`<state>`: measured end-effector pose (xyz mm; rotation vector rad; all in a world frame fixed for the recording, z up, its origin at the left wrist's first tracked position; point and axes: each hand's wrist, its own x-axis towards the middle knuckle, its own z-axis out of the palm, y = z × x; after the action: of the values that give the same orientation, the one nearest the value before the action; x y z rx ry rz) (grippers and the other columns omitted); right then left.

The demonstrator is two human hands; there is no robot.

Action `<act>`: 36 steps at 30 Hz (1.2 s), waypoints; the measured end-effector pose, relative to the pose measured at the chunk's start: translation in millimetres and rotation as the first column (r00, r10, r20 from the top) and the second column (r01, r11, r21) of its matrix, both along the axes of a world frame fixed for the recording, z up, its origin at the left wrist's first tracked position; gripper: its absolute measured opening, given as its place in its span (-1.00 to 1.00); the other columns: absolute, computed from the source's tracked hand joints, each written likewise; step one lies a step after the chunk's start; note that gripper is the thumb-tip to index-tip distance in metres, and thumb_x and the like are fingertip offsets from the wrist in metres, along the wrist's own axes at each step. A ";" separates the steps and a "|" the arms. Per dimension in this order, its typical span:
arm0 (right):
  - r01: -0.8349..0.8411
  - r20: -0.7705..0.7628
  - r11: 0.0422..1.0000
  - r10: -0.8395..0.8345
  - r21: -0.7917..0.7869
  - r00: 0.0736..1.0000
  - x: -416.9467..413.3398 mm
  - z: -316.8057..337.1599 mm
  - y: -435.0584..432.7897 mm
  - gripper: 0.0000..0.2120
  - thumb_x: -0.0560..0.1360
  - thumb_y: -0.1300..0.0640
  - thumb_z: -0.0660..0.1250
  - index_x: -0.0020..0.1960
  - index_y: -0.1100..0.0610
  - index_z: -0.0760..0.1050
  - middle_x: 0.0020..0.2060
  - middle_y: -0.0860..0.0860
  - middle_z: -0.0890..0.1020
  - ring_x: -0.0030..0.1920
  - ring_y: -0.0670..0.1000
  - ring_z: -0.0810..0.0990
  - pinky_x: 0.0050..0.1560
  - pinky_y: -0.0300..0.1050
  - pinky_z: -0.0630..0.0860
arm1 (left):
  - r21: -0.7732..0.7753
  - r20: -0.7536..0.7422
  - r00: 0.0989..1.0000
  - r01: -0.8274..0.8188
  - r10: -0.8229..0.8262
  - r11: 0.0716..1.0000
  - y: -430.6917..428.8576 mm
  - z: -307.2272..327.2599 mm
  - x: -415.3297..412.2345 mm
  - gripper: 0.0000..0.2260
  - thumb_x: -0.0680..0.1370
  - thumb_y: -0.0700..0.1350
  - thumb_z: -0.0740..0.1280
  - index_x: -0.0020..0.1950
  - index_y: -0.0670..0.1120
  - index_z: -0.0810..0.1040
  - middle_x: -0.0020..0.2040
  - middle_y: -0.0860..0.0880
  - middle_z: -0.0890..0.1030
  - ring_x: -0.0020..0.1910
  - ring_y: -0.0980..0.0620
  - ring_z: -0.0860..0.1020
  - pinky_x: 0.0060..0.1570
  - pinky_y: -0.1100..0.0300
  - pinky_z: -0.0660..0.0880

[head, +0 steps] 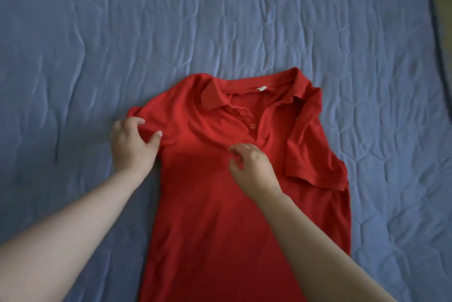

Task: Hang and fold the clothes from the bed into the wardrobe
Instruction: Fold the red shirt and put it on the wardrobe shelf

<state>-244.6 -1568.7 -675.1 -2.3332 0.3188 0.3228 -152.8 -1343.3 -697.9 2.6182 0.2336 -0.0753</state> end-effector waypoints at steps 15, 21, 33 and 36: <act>0.146 -0.051 0.987 -0.143 0.063 0.988 36.5 -19.2 71.9 -0.68 0.41 0.31 0.31 0.15 0.16 0.57 -0.07 0.05 0.62 -0.13 -0.03 0.57 -0.04 -0.34 0.42 | -0.739 -0.669 0.699 -0.589 -0.253 0.328 32.0 7.9 57.7 -0.80 0.48 -0.10 0.36 0.09 -0.07 0.59 -0.10 -0.06 0.70 -0.19 0.05 0.67 -0.19 0.19 0.61; 0.173 -0.120 0.984 -0.168 0.031 0.978 37.5 -20.0 72.0 -0.67 0.41 0.30 0.31 0.17 0.16 0.55 -0.07 0.05 0.60 -0.15 0.00 0.57 -0.04 -0.26 0.45 | -0.762 -0.641 0.725 -0.560 -0.252 0.325 51.0 18.9 54.4 -0.67 0.43 -0.14 0.38 0.18 -0.15 0.58 0.02 -0.08 0.68 -0.06 0.05 0.66 0.04 0.14 0.55; 0.257 -0.123 0.965 -0.250 0.051 0.960 24.6 -6.3 54.8 -0.65 0.44 0.26 0.30 0.21 0.13 0.52 -0.04 0.00 0.61 -0.06 0.00 0.58 0.00 -0.20 0.45 | -0.503 0.026 0.999 0.051 -0.044 0.863 17.2 44.2 46.6 -0.87 0.53 -0.05 0.35 -0.10 -0.10 0.58 -0.21 -0.02 0.60 -0.13 -0.01 0.59 -0.13 0.25 0.43; 0.303 -0.089 0.951 -0.297 0.056 0.951 18.1 2.0 36.1 -0.67 0.44 0.27 0.31 0.20 0.13 0.52 -0.09 -0.01 0.60 -0.08 0.01 0.59 -0.07 -0.25 0.42 | -0.525 0.017 0.952 0.268 -0.305 0.808 -18.7 58.5 29.2 -0.69 0.48 0.14 0.26 0.07 -0.03 0.58 -0.04 0.08 0.61 -0.02 0.13 0.57 -0.04 0.39 0.42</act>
<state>-226.5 -1532.6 -673.1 -2.1666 0.6831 0.2720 -123.7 -1362.1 -639.4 2.0819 -0.1511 -0.2925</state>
